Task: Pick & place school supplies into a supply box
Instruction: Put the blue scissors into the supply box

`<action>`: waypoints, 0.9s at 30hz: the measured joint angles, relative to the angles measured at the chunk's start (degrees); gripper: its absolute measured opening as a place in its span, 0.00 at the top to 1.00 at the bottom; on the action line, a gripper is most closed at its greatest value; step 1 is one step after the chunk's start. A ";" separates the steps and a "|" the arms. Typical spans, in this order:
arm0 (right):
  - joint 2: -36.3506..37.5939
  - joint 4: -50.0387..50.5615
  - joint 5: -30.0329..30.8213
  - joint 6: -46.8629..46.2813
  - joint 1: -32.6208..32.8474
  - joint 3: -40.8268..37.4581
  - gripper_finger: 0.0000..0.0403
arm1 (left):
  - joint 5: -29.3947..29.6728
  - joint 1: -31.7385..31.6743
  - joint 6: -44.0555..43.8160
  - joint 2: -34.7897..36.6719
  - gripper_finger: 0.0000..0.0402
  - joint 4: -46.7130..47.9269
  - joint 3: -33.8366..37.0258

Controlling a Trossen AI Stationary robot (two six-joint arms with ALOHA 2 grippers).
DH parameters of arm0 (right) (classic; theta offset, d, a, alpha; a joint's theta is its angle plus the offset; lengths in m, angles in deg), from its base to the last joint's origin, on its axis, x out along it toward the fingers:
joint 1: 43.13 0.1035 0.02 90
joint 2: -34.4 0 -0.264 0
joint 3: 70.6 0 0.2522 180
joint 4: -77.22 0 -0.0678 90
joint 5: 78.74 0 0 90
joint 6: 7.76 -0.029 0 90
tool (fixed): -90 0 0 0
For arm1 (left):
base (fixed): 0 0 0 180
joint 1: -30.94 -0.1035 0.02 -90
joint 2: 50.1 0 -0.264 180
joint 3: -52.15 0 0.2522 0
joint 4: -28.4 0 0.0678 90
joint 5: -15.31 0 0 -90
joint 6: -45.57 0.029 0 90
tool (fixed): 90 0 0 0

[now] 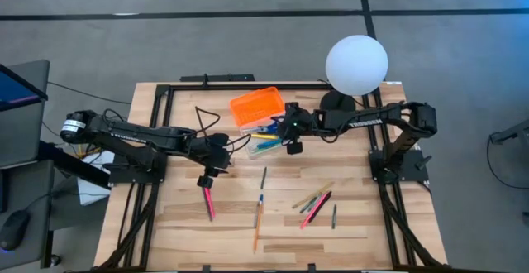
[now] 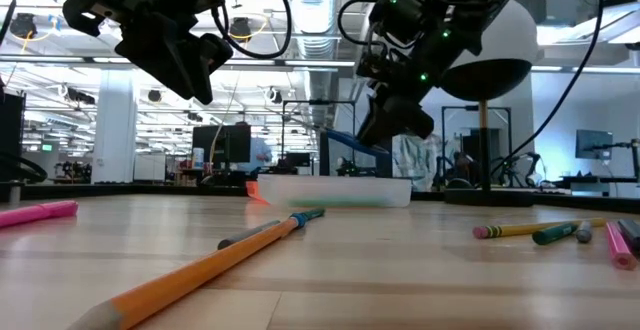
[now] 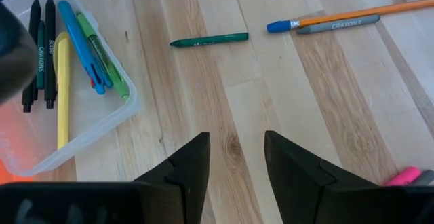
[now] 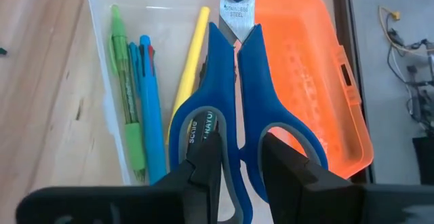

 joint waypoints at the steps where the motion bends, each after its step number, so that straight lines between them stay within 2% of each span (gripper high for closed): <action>1: 0.00 0.08 0.00 -0.23 0.00 0.00 0.82 | 0.00 0.01 0.01 0.00 0.66 0.00 0.00; 5: -0.63 0.08 0.07 -0.42 -0.35 0.01 0.82 | 0.00 0.00 0.66 0.00 0.66 0.00 0.00; 14: -7.37 -0.07 3.29 -0.44 -1.07 0.81 0.82 | 0.00 0.01 0.65 0.00 0.66 0.13 -0.02; 27: -7.34 2.62 4.50 -2.17 -1.11 1.73 0.82 | -0.02 0.00 0.59 0.00 0.66 0.19 -0.02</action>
